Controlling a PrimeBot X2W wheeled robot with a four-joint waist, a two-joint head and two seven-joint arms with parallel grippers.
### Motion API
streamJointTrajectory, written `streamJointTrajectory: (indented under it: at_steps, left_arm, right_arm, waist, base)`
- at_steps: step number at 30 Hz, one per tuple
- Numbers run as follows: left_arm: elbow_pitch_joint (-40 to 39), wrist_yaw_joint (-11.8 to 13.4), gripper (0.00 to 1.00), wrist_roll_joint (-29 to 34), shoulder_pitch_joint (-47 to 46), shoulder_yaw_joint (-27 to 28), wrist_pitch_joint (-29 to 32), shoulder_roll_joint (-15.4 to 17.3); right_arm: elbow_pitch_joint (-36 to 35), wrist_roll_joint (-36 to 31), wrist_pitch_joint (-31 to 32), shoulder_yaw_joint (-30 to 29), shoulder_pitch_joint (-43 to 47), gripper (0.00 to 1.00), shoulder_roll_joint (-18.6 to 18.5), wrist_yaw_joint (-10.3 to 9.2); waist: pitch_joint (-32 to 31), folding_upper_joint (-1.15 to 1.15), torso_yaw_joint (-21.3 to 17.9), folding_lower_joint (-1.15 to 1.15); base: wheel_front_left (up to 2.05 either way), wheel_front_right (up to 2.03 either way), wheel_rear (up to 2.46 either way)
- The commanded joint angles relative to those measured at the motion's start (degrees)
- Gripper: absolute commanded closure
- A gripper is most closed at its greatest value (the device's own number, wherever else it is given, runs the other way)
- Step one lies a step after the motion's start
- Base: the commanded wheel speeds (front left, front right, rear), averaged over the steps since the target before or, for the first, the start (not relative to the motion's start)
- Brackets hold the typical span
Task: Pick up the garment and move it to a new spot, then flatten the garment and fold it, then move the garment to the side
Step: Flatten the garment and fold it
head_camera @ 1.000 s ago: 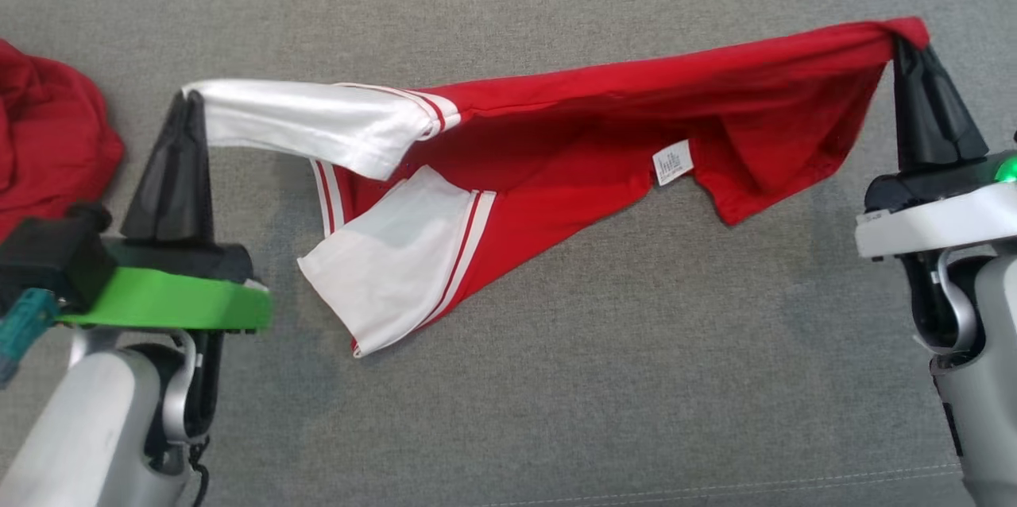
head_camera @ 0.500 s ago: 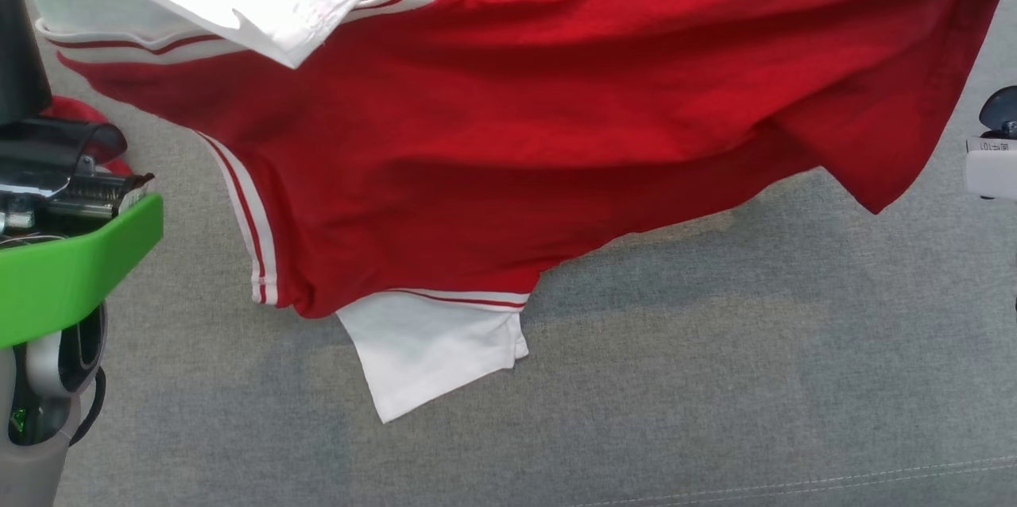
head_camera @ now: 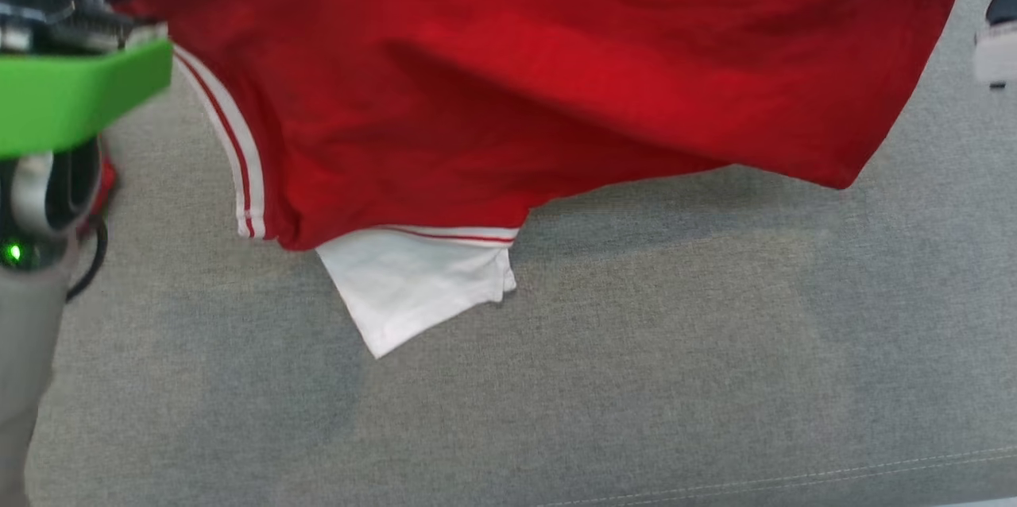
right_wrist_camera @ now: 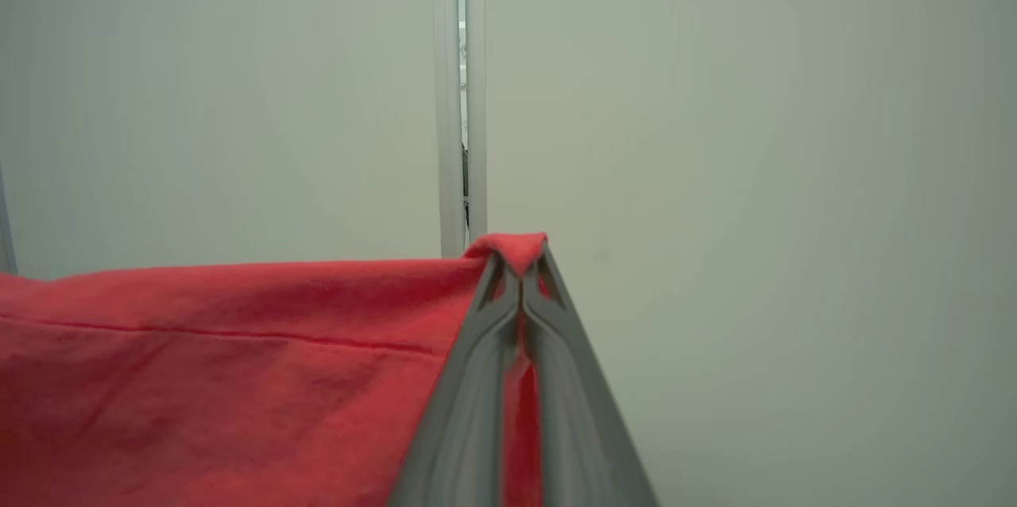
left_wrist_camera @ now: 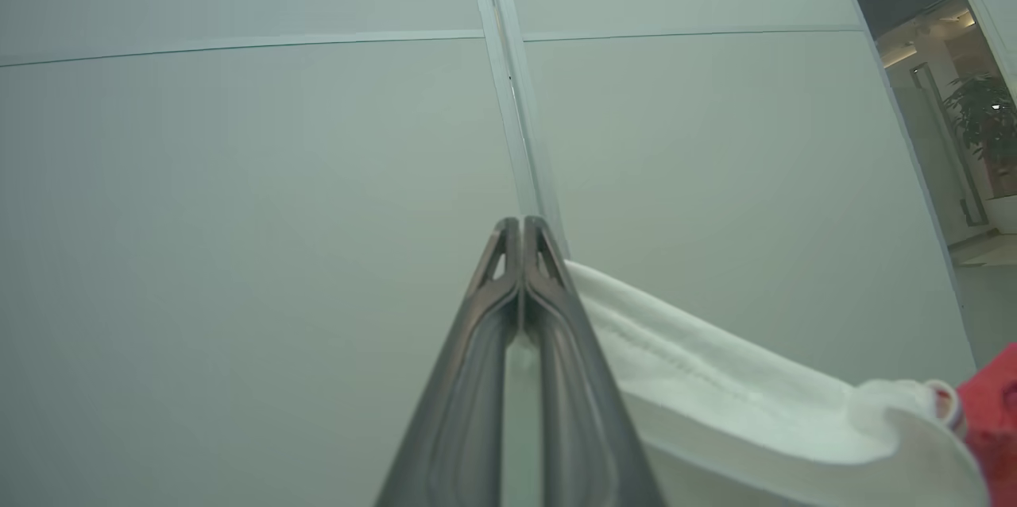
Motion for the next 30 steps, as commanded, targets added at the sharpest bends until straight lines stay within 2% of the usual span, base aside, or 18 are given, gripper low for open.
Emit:
streamJointTrajectory:
  at_steps: [1,6,8,13,16,17,23,30]
  left_arm:
    - [3.12,-1.03,1.00,-0.66,-3.14,-0.16,-0.71,-0.65]
    - [17.98,-5.75,1.00,-0.14,-16.75,-1.46,-5.08,-4.09]
    - [24.28,-7.00,1.00,0.74,-21.36,-1.61,-6.29,-4.66]
    - [37.42,-9.12,1.00,2.13,-30.73,-1.00,-7.82,-6.39]
    - [44.31,-9.94,1.00,1.55,-33.17,-0.45,-8.10,-7.69]
    - [44.31,-9.94,1.00,1.55,-33.17,-0.45,-8.10,-7.69]
    - [60.75,-11.86,1.00,-2.70,-30.44,-1.71,-4.11,-12.15]
    - [74.83,-13.28,1.00,-9.40,-20.52,-1.17,-3.86,-17.76]
  right_arm:
    - [1.82,0.24,-0.73,0.68,-2.97,1.00,-0.48,-0.06]
    - [13.49,0.92,-4.75,4.63,-16.49,1.00,-1.37,-0.03]
    - [18.52,1.55,-7.17,6.76,-21.87,1.00,-0.19,-0.03]
    - [32.26,1.00,-13.80,8.83,-33.39,1.00,2.78,-0.07]
    - [39.73,0.39,-15.57,8.90,-37.42,1.00,4.33,-0.04]
    - [39.73,0.39,-15.57,8.90,-37.42,1.00,4.33,-0.04]
    - [54.33,0.70,-16.32,10.55,-38.14,1.00,6.11,-0.04]
    - [64.54,2.95,-16.38,14.22,-31.13,1.00,6.30,-0.04]
  waist:
    - [0.87,0.00,0.27,0.00]
    - [1.93,0.00,0.92,0.00]
    - [1.86,0.00,0.57,0.00]
    - [2.21,0.00,-0.11,0.00]
    - [2.84,0.00,-0.10,0.00]
    - [2.84,0.00,-0.10,0.00]
    - [4.82,0.00,0.95,0.00]
    - [6.82,0.00,1.58,0.00]
  base:
    - [0.00,0.00,0.00]
    - [0.00,0.00,0.00]
    - [0.00,0.00,0.00]
    - [0.00,0.00,0.00]
    - [0.00,0.00,0.00]
    - [0.00,0.00,0.00]
    - [0.00,0.00,0.00]
    - [0.00,0.00,0.00]
